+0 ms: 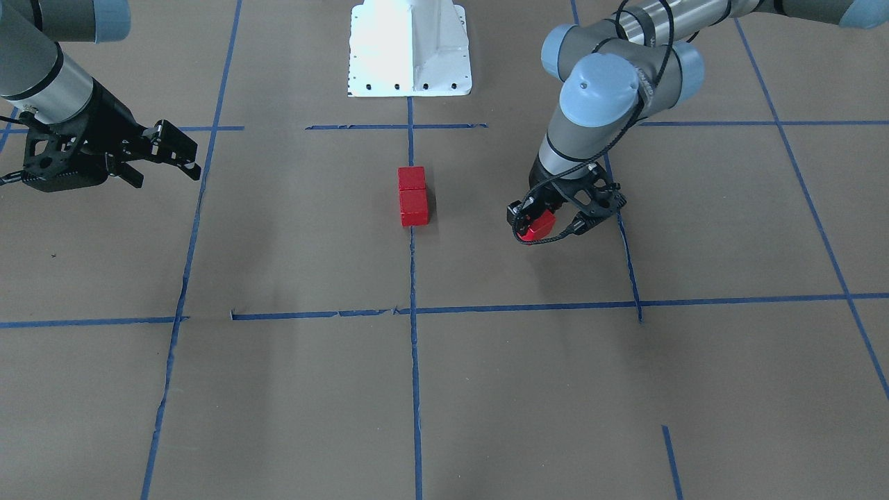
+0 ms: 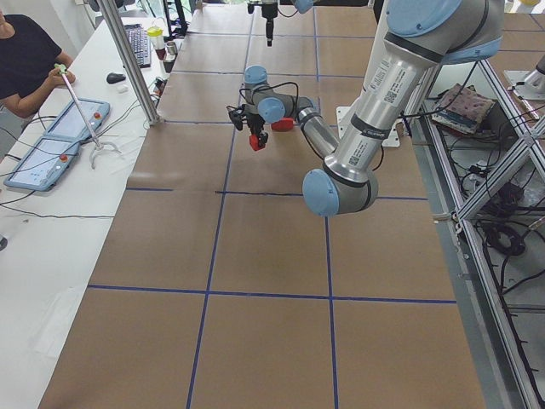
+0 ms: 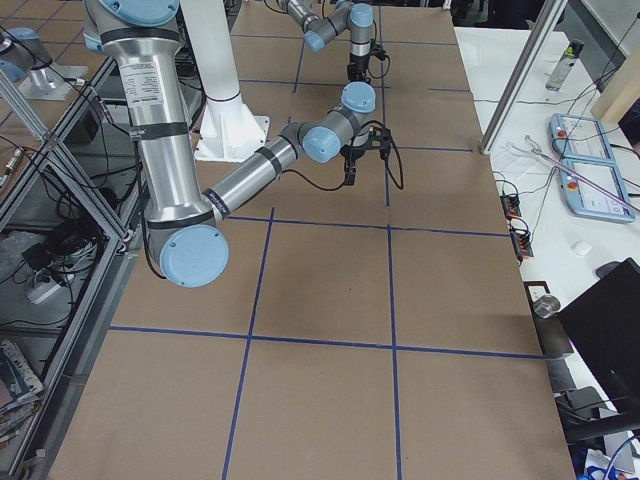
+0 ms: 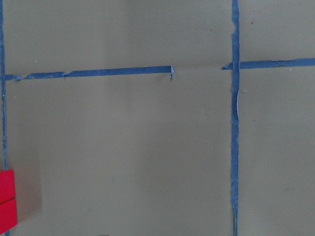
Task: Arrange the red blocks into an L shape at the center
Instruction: 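Carry the red cube with the left gripper toward the two-cube column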
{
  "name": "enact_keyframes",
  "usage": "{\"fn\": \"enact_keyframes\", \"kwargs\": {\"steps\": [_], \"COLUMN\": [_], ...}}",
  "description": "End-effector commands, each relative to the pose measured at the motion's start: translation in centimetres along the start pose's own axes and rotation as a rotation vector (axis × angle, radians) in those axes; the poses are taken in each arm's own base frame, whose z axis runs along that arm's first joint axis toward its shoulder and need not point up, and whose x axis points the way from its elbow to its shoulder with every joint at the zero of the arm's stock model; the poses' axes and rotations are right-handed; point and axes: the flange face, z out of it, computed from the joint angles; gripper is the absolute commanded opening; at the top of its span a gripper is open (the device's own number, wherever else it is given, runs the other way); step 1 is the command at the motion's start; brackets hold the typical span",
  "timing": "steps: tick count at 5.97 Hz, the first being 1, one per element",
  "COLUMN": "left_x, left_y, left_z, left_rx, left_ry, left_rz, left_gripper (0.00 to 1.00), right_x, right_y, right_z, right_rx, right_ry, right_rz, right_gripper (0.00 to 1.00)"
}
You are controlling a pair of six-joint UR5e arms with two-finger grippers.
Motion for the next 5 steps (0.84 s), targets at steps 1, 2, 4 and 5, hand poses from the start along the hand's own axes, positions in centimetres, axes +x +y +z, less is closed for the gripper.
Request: {"fn": "enact_keyframes", "kwargs": {"steps": [1, 2, 4, 5], "left_x": [0.9, 1.8, 3.2, 3.5], "left_y": [6.8, 9.7, 12.0, 12.1], "left_z": [0.8, 1.3, 2.5, 2.3], "left_rx": [0.014, 0.023, 0.050, 0.024], "left_ry": [0.000, -0.013, 0.023, 0.049], "left_rz": [-0.521, -0.631, -0.867, -0.913], "left_gripper": [0.00, 0.00, 0.00, 0.01], "right_x": [0.0, 0.0, 0.1, 0.1], "right_y": [0.0, 0.1, 0.0, 0.0], "right_z": [0.0, 0.0, 0.0, 0.0], "right_rx": [0.001, 0.001, 0.001, 0.001], "right_ry": [0.000, 0.000, 0.003, 0.003], "right_rz": [0.000, 0.000, 0.002, 0.002], "right_gripper": [1.00, 1.00, 1.00, 1.00]}}
